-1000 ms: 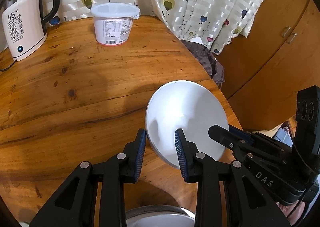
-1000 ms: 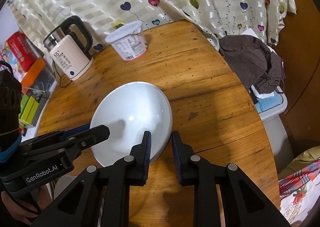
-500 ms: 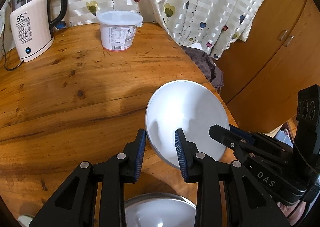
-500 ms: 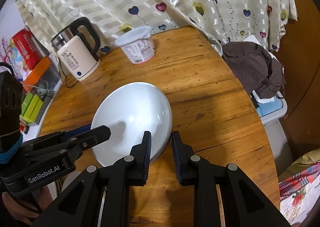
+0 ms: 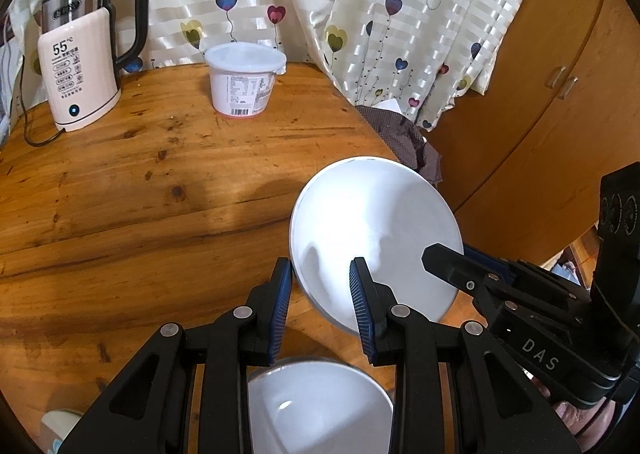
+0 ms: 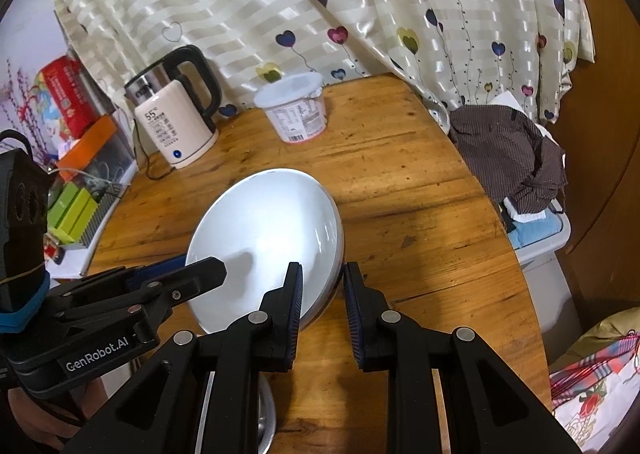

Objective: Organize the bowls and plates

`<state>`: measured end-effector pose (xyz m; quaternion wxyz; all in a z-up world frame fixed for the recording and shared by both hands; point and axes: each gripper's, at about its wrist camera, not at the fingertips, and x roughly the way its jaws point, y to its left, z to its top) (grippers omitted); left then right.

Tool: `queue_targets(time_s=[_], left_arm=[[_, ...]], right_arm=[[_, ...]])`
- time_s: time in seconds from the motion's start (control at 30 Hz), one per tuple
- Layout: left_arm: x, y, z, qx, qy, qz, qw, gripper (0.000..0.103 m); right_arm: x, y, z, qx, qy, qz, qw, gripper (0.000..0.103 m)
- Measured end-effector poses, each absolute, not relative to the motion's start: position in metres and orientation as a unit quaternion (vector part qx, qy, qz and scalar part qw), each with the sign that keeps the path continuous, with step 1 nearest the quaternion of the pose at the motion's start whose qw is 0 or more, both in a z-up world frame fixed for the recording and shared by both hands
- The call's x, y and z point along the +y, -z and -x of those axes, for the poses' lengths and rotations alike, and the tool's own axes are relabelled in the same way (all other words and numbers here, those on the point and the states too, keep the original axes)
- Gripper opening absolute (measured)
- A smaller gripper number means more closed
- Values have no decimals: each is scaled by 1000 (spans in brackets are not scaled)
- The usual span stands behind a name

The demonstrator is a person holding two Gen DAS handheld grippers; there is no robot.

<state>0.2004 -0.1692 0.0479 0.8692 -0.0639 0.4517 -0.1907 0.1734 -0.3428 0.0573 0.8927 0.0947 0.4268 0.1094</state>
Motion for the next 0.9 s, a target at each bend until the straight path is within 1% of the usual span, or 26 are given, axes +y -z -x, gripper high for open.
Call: queue_targets(time_s=[0.47, 0.9], left_arm=[[-150, -72, -160, 426, 181, 62, 884, 31], [-123, -76, -126, 422, 163, 66, 889, 31]], right_arm=[[-321, -82, -138, 410, -127, -84, 899, 20], [-293, -86, -108, 414, -150, -72, 895, 20]])
